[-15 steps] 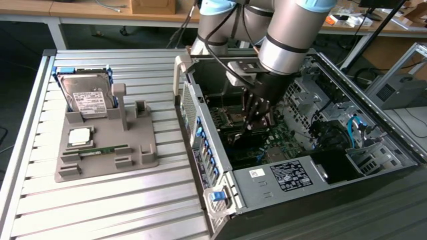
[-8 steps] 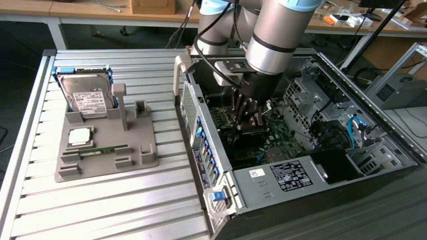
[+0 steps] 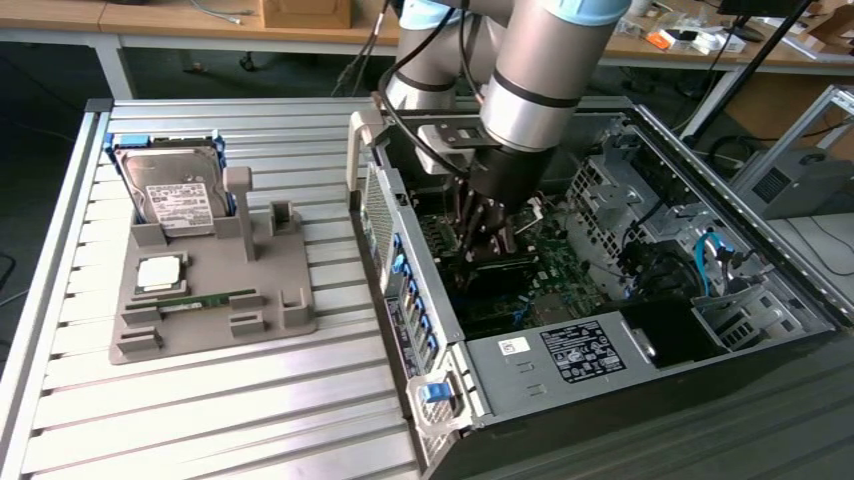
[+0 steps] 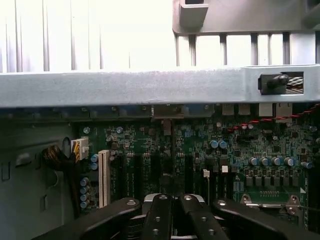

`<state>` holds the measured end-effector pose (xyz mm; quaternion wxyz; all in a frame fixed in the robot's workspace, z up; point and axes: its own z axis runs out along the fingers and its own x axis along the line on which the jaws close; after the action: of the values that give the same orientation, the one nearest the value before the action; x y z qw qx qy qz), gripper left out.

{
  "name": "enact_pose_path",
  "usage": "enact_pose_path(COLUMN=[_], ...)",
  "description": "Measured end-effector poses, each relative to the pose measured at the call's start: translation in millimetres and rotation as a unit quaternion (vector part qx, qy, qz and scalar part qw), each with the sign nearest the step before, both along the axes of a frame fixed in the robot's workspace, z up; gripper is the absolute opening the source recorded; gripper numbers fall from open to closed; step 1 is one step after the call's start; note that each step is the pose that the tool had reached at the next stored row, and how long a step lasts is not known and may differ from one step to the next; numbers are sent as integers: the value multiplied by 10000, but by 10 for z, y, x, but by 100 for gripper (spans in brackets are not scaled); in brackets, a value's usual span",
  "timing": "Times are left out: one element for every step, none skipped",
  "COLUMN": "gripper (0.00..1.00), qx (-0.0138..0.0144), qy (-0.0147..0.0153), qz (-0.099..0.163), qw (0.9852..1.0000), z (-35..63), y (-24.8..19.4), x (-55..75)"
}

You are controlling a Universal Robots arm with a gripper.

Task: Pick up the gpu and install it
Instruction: 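Press down on the gpu until it lock into place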

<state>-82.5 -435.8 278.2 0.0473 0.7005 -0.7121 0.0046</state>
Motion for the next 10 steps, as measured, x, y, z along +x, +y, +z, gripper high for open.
enact_pose_path(gripper=[11, 11, 11, 11, 11, 11, 11, 11, 11, 11], qx=[0, -1, -1, 0, 0, 0, 0, 0, 0, 0], qy=[0, 1, 1, 0, 0, 0, 0, 0, 0, 0], qz=[0, 0, 0, 0, 1, 0, 0, 0, 0, 0], qw=[10000, 10000, 10000, 10000, 10000, 10000, 10000, 10000, 10000, 10000], z=[-4, -10, -12, -15, -16, -16, -16, -17, -17, -18], y=[0, 0, 0, -2, -8, -12, -19, -30, -39, -45], x=[-5, -17, -25, -33, -36, -36, -36, -37, -37, -37])
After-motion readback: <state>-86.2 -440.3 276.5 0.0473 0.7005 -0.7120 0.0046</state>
